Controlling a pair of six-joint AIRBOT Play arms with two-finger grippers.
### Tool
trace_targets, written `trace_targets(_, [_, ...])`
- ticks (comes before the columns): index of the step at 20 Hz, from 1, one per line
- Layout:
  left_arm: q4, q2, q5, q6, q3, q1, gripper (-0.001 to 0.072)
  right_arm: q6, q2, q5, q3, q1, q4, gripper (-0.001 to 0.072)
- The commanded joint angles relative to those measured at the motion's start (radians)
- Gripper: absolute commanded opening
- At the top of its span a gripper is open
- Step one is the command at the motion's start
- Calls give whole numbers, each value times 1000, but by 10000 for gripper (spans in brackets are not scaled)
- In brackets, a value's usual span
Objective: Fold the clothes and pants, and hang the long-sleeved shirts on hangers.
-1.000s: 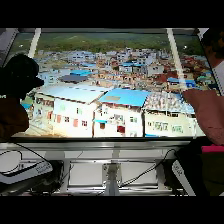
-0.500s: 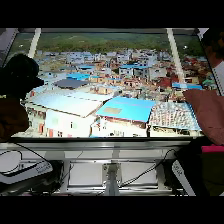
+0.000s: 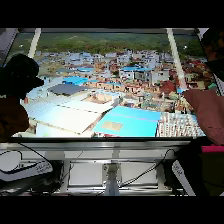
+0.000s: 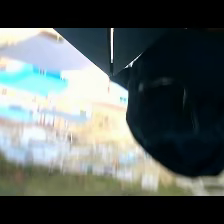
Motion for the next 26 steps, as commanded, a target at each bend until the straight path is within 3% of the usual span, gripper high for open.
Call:
trace_targets(1, [359, -69, -264, -140, 0, -21, 21, 1, 0, 0, 1, 0, 13, 16])
trace_targets(3, [588, -91, -295, -377, 0, -12, 21, 1, 0, -26, 1, 0, 13, 16])
trace_targets(5, [641, -87, -291, -385, 0, 21, 22, 1, 0, -49, 1, 0, 1, 51])
trace_targets(6, [642, -87, -290, -380, 0, 45, 25, 0, 0, -49, 1, 0, -15, 141])
trace_targets(7, [637, -88, -288, -380, 0, 73, 74, 0, 0, -49, 1, 0, -36, 249])
trace_targets(8, [625, -91, -288, -381, -1, 104, 312, -1, 0, -49, 1, 0, -65, 344])
trace_targets(9, [595, -95, -288, -397, -1, 136, 536, -2, 0, -49, 1, 0, -92, 376])
trace_targets(10, [557, -102, -288, -419, -2, 171, 606, -2, 0, -49, 1, 0, -120, 389])
trace_targets(12, [500, -116, -281, -421, -32, 217, 620, -2, -2, -49, 1, 0, -158, 389])
trace_targets(13, [480, -122, -255, -422, -63, 232, 694, -2, -2, -51, 1, 0, -172, 389])
trace_targets(26, [468, -378, -172, -434, -155, 208, 695, -2, -2, -129, 1, 0, -192, 389])
